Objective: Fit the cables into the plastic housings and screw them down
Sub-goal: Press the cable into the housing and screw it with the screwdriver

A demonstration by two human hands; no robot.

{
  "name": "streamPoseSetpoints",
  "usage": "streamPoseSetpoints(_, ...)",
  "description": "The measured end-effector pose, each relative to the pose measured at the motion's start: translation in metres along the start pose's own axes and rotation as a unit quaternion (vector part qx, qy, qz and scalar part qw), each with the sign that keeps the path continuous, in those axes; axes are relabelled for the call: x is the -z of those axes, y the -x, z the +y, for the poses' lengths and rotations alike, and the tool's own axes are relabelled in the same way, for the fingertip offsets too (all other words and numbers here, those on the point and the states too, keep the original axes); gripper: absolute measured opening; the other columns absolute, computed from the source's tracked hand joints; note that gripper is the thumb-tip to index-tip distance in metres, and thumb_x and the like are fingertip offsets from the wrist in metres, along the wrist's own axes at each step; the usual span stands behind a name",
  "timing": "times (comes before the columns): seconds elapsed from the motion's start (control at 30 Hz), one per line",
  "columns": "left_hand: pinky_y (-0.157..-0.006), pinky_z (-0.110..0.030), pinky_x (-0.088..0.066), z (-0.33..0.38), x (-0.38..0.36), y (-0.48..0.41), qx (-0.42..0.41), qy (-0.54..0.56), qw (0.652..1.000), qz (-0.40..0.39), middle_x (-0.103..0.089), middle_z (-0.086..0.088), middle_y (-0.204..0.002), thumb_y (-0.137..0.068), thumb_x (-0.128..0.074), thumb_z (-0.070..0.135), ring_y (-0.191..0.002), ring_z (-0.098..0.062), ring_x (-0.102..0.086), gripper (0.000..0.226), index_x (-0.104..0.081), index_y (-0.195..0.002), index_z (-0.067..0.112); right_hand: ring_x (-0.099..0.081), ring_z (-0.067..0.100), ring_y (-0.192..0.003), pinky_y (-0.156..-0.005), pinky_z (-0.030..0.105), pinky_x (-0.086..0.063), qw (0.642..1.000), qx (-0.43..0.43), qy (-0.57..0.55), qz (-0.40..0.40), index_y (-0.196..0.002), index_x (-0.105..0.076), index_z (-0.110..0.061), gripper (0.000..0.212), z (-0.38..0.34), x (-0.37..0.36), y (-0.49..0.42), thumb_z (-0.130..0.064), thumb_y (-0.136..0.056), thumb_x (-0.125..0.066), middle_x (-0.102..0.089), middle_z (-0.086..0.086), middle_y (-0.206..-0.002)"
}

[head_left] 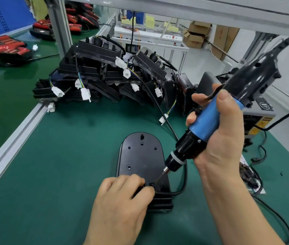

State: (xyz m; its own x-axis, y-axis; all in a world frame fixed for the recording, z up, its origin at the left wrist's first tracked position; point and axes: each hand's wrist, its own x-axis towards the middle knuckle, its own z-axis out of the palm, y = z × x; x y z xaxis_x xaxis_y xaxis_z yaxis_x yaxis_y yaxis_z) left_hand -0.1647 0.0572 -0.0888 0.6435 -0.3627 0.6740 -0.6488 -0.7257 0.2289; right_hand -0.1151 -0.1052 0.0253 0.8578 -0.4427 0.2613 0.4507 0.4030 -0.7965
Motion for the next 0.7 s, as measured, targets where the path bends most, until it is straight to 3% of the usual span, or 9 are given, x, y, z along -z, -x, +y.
streamPoseSetpoints(0.2, -0.070, -0.031, -0.036, 0.000, 0.000, 0.000, 0.002, 0.003, 1.000, 0.001, -0.061, 0.005, -0.083, -0.071, -0.063, 0.011, -0.076, -0.016, -0.049, 0.017, -0.067, -0.080, 0.025, -0.053, 0.017, -0.049, -0.049, 0.023, -0.044, 0.999, 0.011, 0.046, -0.004, -0.111, -0.054, -0.014, 0.036, 0.005, -0.007, -0.002, -0.033, -0.081, -0.060, -0.066, 0.005, -0.084)
streamPoseSetpoints(0.7, -0.069, -0.031, -0.036, 0.002, 0.003, -0.002, 0.008, 0.003, 1.000, -0.006, -0.062, 0.004, -0.082, -0.070, -0.065, 0.011, -0.075, -0.017, -0.052, 0.017, -0.069, -0.079, 0.024, -0.053, 0.016, -0.048, -0.049, 0.024, -0.045, 0.997, 0.011, 0.061, -0.037, -0.111, -0.051, -0.008, 0.033, 0.006, -0.012, -0.002, -0.029, -0.086, -0.057, -0.067, 0.004, -0.082)
